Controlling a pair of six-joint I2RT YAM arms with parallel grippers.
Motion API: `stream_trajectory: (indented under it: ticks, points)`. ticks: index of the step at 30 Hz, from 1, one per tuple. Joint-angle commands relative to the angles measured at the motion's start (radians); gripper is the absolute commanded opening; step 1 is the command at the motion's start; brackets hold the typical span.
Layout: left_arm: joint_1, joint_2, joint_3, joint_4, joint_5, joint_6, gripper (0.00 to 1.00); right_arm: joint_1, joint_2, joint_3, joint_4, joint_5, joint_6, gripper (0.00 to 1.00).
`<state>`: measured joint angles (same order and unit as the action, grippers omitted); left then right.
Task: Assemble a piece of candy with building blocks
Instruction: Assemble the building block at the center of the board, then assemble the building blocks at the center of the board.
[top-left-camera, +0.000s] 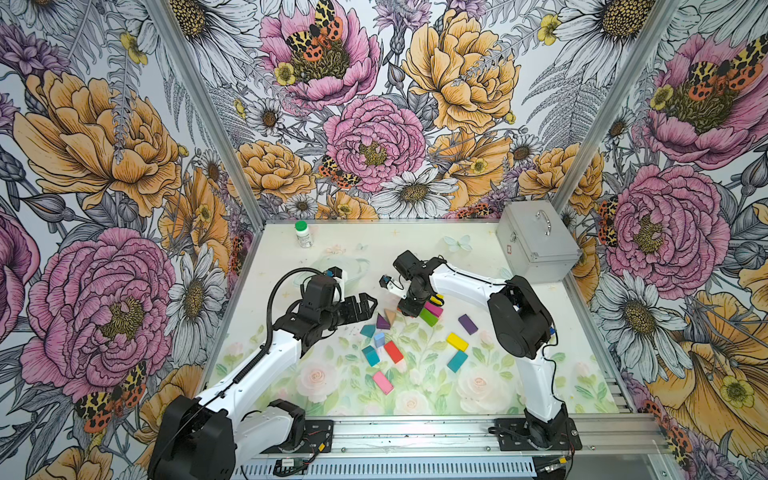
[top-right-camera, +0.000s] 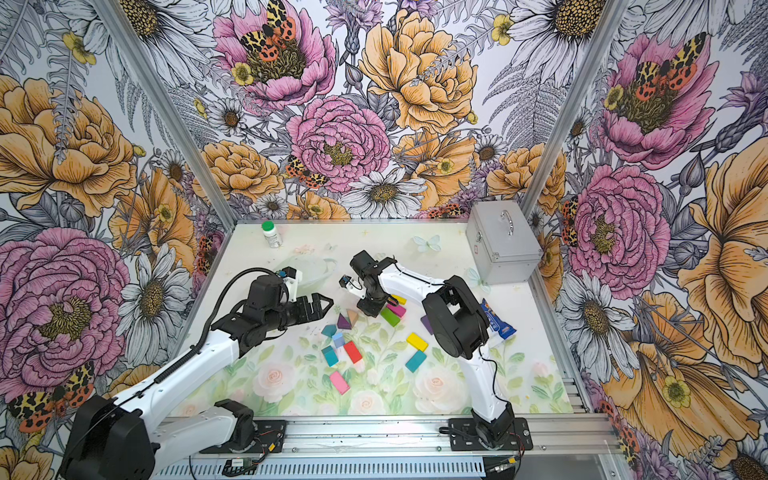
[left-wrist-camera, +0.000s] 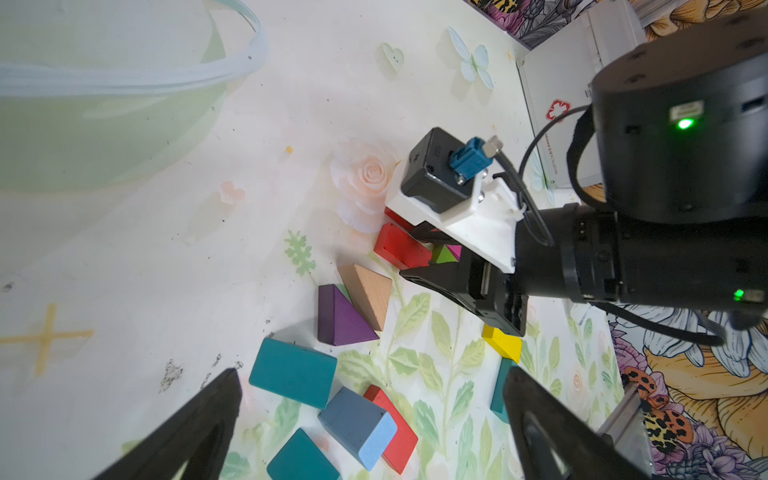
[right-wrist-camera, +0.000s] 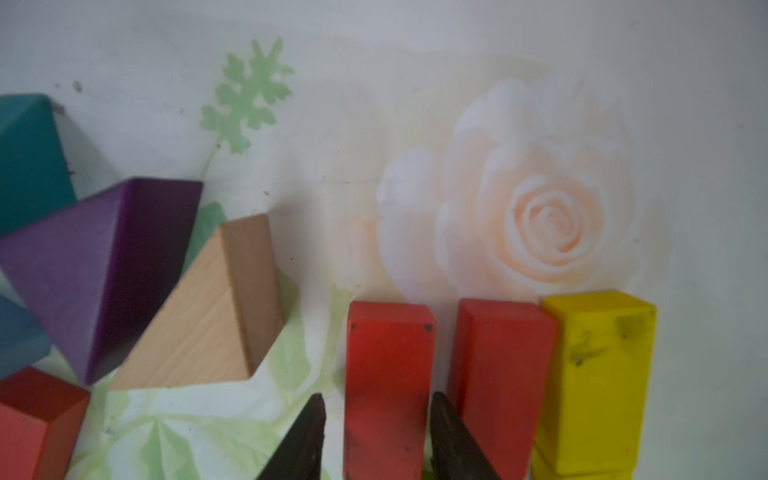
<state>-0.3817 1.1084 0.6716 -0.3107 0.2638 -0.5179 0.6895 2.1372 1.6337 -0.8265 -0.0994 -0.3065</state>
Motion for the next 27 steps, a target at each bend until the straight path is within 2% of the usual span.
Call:
stream_trajectory:
  ticks: [1,4,8,12,15,20,24,27]
  points:
    - [0.006,0.0,0.028,0.001,0.019,0.01,0.99,0.005,-0.05,0.015,0.004,-0.024,0.013,0.45]
    - [0.005,0.002,0.032,0.001,0.019,0.012,0.98,0.005,-0.112,0.002,0.006,-0.05,0.025,0.52]
    - [-0.004,0.013,0.043,0.001,0.018,0.018,0.99,0.003,-0.192,-0.043,0.006,-0.056,0.041,0.69]
    - [-0.033,0.043,0.064,0.001,0.007,0.028,0.99,-0.001,-0.249,-0.104,0.007,-0.033,0.071,0.83]
    - [-0.072,0.076,0.095,0.001,-0.008,0.04,0.99,-0.01,-0.274,-0.155,0.01,0.008,0.106,0.9]
    - [-0.158,0.154,0.158,0.007,-0.03,0.047,0.99,-0.062,-0.357,-0.308,0.071,0.04,0.174,0.95]
    - [-0.226,0.231,0.206,0.026,-0.044,0.042,0.99,-0.123,-0.426,-0.419,0.109,0.047,0.211,0.95]
    - [-0.256,0.285,0.23,0.048,-0.037,0.029,0.98,-0.131,-0.455,-0.465,0.133,0.039,0.229,0.95]
